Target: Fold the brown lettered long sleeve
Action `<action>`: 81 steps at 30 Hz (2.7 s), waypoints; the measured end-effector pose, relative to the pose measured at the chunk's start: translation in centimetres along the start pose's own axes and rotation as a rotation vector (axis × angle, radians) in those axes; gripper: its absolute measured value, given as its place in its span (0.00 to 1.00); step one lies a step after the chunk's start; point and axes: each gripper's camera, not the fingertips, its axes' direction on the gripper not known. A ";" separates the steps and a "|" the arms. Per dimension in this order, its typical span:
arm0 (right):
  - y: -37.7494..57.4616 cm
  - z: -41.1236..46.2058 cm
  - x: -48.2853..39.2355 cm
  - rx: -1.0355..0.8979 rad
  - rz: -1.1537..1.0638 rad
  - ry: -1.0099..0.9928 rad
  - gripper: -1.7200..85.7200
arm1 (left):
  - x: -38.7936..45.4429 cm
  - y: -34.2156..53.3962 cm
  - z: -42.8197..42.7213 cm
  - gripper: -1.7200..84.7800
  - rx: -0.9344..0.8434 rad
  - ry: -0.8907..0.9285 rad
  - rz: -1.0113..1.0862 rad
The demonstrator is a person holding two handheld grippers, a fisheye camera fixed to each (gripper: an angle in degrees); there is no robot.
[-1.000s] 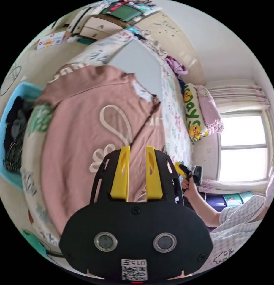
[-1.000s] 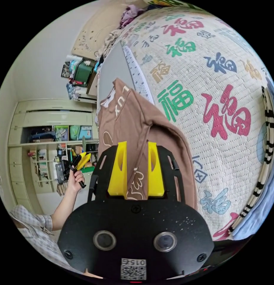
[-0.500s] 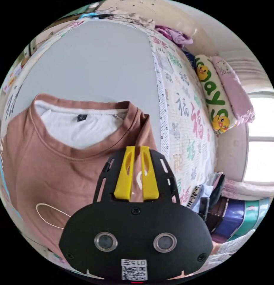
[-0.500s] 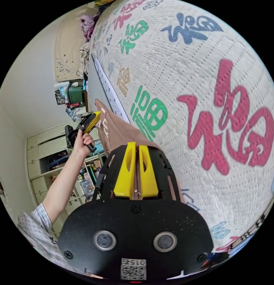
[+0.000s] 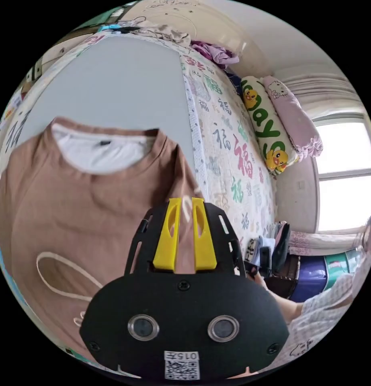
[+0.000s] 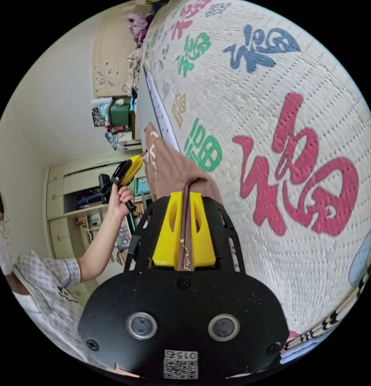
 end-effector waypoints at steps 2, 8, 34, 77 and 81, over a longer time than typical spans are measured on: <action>1.8 -1.0 -3.1 -0.134 -0.066 0.022 0.08 | -2.1 4.6 -1.6 0.09 -0.015 -0.049 -0.058; 8.6 1.5 -14.7 -0.492 -0.294 0.117 0.11 | -9.4 20.7 -4.4 0.12 -0.184 -0.292 -0.343; 13.9 -24.6 -50.4 -0.373 -0.115 0.673 0.04 | -29.9 32.2 -1.3 0.01 -0.267 -0.030 -0.232; -6.5 -8.7 -93.6 -0.454 -0.672 0.968 0.09 | -70.5 25.5 -12.0 0.02 0.804 0.473 -0.722; -4.2 -14.3 -91.2 -0.376 -0.598 0.789 0.09 | -57.0 23.3 -20.0 0.01 0.894 0.362 -0.203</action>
